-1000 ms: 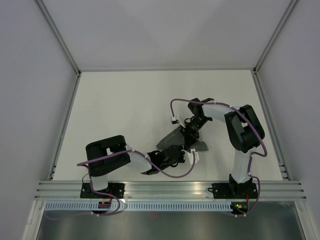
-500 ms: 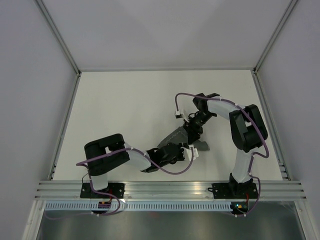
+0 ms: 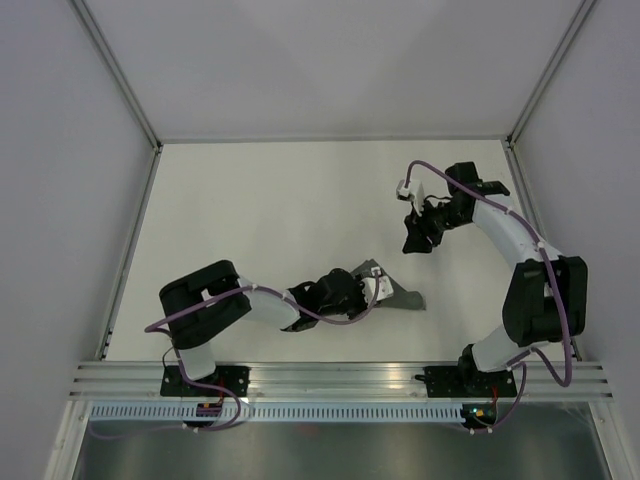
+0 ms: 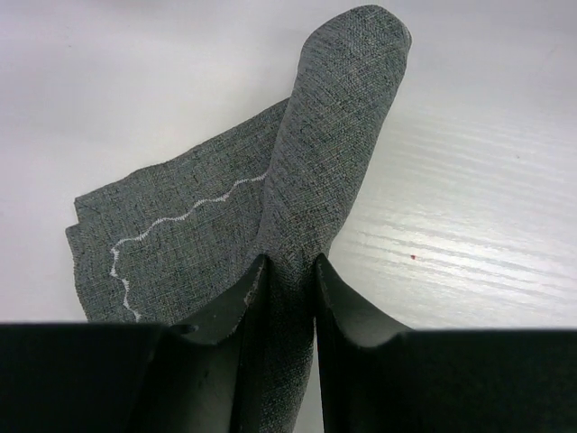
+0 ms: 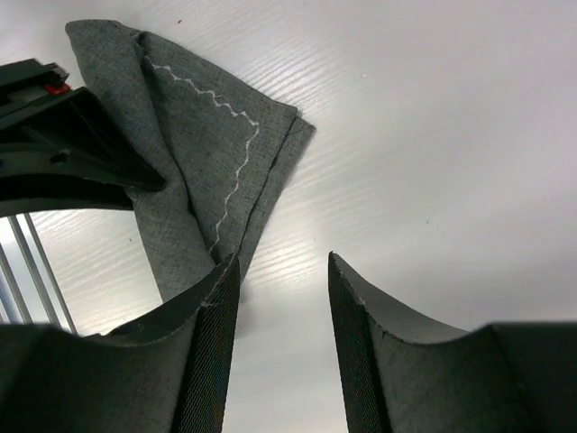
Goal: Fold the napkin, place the utensils inside, and roll it up
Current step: Roll the napkin with the utensil
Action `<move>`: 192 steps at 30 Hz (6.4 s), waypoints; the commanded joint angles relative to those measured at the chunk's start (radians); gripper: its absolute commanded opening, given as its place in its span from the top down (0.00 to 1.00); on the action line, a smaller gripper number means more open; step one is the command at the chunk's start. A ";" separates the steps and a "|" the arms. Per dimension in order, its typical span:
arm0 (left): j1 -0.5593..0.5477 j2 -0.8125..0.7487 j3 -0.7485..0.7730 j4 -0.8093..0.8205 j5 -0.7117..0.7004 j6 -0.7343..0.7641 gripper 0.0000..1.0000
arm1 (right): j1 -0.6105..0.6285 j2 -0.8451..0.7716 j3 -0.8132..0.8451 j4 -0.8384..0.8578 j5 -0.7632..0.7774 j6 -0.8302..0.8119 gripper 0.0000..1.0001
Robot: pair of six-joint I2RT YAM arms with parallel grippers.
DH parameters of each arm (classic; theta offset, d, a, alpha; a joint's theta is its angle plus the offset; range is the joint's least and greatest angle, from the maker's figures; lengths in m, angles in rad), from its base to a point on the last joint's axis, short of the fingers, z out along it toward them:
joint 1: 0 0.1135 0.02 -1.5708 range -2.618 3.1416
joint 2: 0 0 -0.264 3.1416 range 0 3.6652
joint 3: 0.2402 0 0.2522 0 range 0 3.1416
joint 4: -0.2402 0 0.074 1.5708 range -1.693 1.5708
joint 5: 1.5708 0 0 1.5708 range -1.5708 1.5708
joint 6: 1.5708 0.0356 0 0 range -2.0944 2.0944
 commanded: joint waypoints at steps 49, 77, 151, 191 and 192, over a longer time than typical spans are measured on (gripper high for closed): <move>0.301 0.291 0.262 -0.574 0.609 -0.427 0.82 | 0.439 -0.348 -0.732 0.599 0.442 -0.011 0.72; 0.391 0.090 0.121 -0.296 0.578 -0.532 0.43 | 0.347 0.002 -0.412 0.211 0.269 -0.077 0.94; -0.109 0.095 -0.007 0.040 -0.319 0.268 0.43 | 0.257 0.406 -0.040 -0.141 0.172 -0.132 0.97; 0.221 0.109 -0.024 -0.170 0.510 -0.298 0.98 | 0.122 -0.232 -0.281 0.221 0.056 -0.089 0.49; 0.228 0.113 -0.015 -0.181 0.530 -0.305 0.98 | 0.125 -0.261 -0.306 0.239 0.059 -0.112 0.49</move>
